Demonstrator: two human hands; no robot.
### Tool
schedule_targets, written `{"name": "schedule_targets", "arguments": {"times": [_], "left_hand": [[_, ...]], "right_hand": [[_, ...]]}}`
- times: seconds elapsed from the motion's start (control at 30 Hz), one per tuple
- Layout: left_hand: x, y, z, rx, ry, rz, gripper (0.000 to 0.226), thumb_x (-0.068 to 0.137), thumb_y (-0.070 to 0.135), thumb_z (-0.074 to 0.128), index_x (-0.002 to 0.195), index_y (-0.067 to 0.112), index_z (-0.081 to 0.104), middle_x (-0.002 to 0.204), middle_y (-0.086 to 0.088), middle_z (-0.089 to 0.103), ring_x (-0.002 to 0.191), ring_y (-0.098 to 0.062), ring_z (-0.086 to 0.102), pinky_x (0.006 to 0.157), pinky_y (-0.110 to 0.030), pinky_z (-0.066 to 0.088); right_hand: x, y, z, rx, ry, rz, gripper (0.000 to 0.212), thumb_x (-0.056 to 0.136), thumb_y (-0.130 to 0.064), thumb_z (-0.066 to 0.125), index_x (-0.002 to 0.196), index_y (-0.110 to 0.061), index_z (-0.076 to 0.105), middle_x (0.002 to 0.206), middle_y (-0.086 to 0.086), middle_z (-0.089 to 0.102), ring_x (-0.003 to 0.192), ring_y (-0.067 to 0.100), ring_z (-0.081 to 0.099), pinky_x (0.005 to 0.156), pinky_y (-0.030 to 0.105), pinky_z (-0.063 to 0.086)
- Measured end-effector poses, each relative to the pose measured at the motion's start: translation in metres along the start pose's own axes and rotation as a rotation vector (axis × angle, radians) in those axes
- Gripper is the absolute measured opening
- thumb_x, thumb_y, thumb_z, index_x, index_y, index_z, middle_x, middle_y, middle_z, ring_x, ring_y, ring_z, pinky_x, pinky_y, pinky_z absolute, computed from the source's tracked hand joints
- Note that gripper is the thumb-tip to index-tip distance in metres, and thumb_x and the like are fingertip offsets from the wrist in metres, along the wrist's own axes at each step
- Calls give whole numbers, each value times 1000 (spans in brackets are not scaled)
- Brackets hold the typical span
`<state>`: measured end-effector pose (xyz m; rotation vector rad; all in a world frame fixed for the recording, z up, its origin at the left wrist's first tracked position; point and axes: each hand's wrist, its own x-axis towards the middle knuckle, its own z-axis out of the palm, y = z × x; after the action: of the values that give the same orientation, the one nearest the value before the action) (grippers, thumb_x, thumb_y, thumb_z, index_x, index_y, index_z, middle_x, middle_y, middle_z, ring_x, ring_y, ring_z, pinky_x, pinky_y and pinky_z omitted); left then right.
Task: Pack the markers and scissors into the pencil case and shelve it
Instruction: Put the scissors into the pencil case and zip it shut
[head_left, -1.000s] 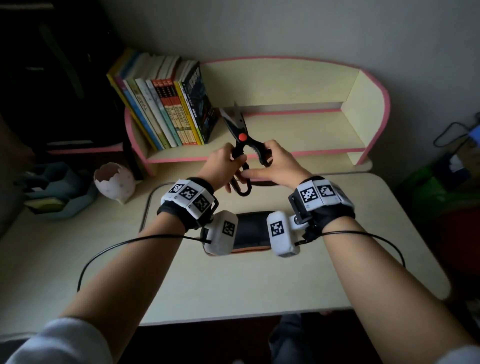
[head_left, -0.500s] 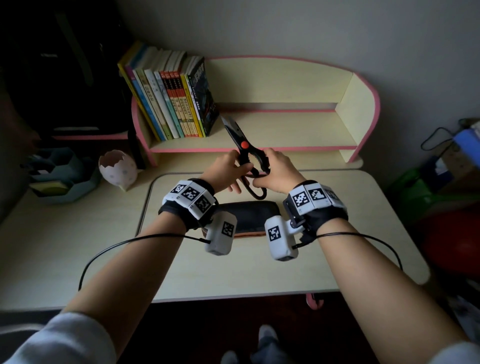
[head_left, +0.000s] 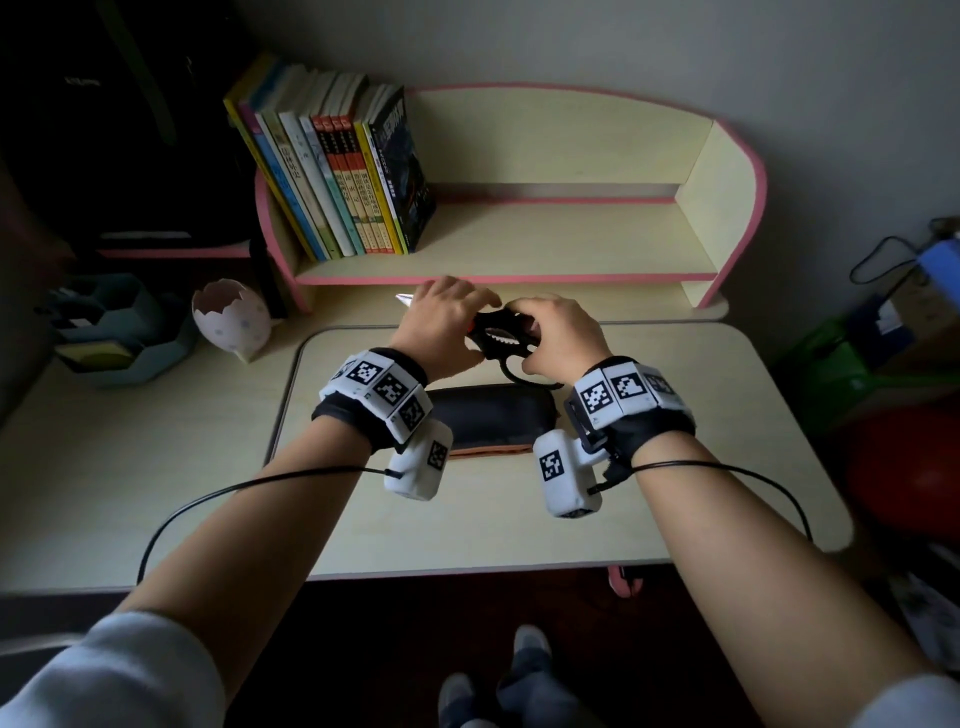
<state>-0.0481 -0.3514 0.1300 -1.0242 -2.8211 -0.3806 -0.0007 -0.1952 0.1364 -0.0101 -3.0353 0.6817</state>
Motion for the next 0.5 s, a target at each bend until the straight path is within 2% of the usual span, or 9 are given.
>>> {"name": "schedule_targets", "arguments": {"times": [0.07,0.17,0.27,0.37,0.43,0.5], "left_hand": [[-2,1,7,-3,-64,-14,58,73,31,70,124,14,50,117,-9,62,112,-29,53,97,-36,32],[-6,1,14,-29,-103,-87,53,70,35,73,115,13,54,102,-12,68,95,-32,62,76,-34,42],[-12,-2,20,-10,-170,-156,49,67,40,74,109,19,58,97,-10,69,90,-31,62,63,-30,37],[-20,-7,30,34,-214,-193,48,68,43,73,107,19,59,96,-9,69,90,-30,62,64,-29,33],[-27,-12,40,-18,-226,-253,46,69,42,73,107,19,58,98,-10,69,91,-31,62,64,-29,34],[-36,-17,49,-92,-229,-333,42,70,39,72,104,19,58,98,-10,68,91,-31,61,64,-30,35]], "right_hand": [[-1,-2,2,-27,15,-37,58,65,-2,67,118,-26,59,114,1,61,102,24,58,70,25,39],[-3,-5,7,-82,6,-105,57,66,-4,66,117,-28,60,112,0,63,103,25,59,73,26,42],[-5,-5,16,-104,-14,-166,52,68,-5,67,115,-27,61,110,1,63,102,25,60,75,29,46],[-6,-1,32,-21,-34,-167,49,70,-3,66,114,-24,61,111,2,61,104,24,58,77,31,47],[-5,5,42,57,-39,-131,55,72,-1,66,122,-21,56,121,4,57,113,23,53,88,33,47],[-6,12,51,84,-34,-87,64,73,-3,67,133,-17,47,134,7,49,125,25,45,100,34,41]]}}
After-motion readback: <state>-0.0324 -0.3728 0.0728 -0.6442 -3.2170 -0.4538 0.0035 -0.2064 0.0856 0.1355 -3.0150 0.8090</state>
